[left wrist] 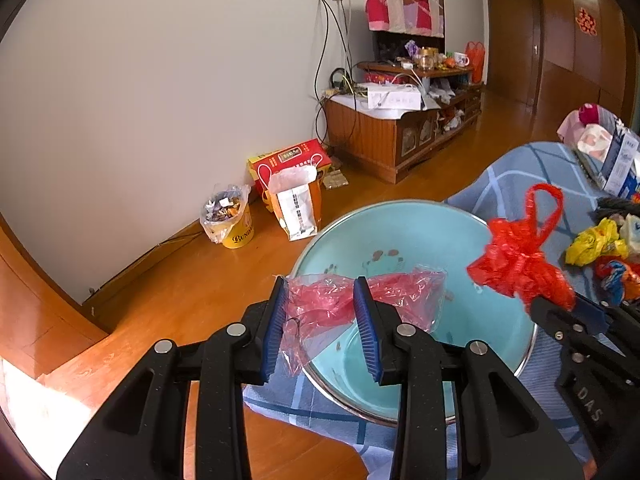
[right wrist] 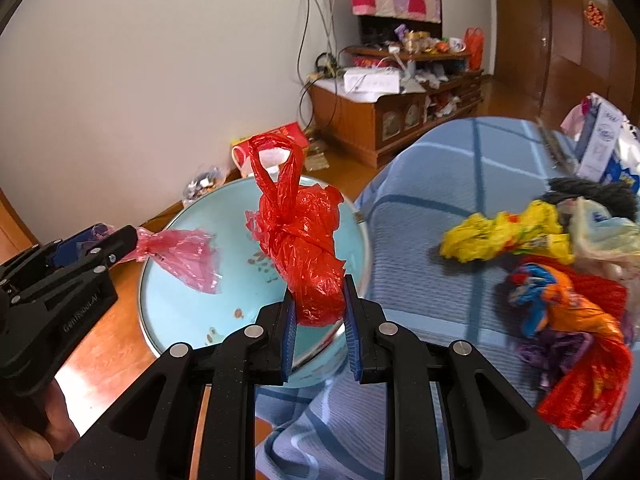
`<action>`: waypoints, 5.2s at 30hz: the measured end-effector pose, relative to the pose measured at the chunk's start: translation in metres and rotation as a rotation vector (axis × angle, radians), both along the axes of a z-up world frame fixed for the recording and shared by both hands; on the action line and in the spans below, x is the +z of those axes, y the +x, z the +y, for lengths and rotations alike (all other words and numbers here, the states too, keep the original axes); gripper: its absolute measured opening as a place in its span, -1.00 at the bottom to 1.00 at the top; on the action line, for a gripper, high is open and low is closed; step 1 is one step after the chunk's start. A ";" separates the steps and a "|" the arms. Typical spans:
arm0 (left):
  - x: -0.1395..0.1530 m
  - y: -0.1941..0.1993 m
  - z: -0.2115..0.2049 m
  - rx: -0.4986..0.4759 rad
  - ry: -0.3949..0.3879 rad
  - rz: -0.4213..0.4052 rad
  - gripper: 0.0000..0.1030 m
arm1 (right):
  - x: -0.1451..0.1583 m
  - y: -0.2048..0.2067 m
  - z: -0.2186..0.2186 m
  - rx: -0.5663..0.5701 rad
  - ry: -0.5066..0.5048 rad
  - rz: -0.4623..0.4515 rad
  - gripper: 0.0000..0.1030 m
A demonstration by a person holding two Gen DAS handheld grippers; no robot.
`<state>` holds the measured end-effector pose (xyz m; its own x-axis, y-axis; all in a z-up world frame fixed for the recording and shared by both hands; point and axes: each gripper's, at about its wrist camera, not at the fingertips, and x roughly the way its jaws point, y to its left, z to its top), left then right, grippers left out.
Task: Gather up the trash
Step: 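Carry both bags over the blue bucket and open both tools to drop them, then move both tools back toward the pile of bags on the table, then grasp the yellow bag with the left tool while the right tool grasps the orange wrapper, then carry the yellow bag and orange wrapper over the bucket and release both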
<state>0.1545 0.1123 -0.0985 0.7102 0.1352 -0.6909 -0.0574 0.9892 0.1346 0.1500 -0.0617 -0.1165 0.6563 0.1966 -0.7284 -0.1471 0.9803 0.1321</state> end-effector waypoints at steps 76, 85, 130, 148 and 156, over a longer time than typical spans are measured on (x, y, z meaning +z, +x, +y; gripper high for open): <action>0.009 -0.074 -0.177 -0.381 0.044 0.007 0.87 | 0.023 -0.168 -0.273 -0.681 -0.007 -0.136 0.22; 0.008 -0.017 -0.187 -0.390 0.055 0.006 0.86 | 0.017 -0.100 -0.274 -0.526 -0.071 -0.066 0.19; 0.028 -0.027 -0.196 -0.448 -0.056 -0.001 -0.08 | 0.045 -0.176 -0.269 -0.591 0.025 -0.136 -0.61; 0.055 -0.066 -0.161 -0.409 -0.061 -0.073 -0.08 | 0.068 -0.189 -0.221 -0.519 -0.051 -0.216 -0.61; 0.049 -0.069 -0.159 -0.409 -0.062 -0.056 -0.08 | 0.031 -0.175 -0.261 -0.571 0.171 0.006 -0.62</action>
<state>0.0852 -0.0464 -0.0493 0.7332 -0.2067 -0.6479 0.3369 0.9380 0.0820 -0.0254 -0.3226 -0.0859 0.6883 -0.0717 -0.7218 0.3987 0.8687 0.2940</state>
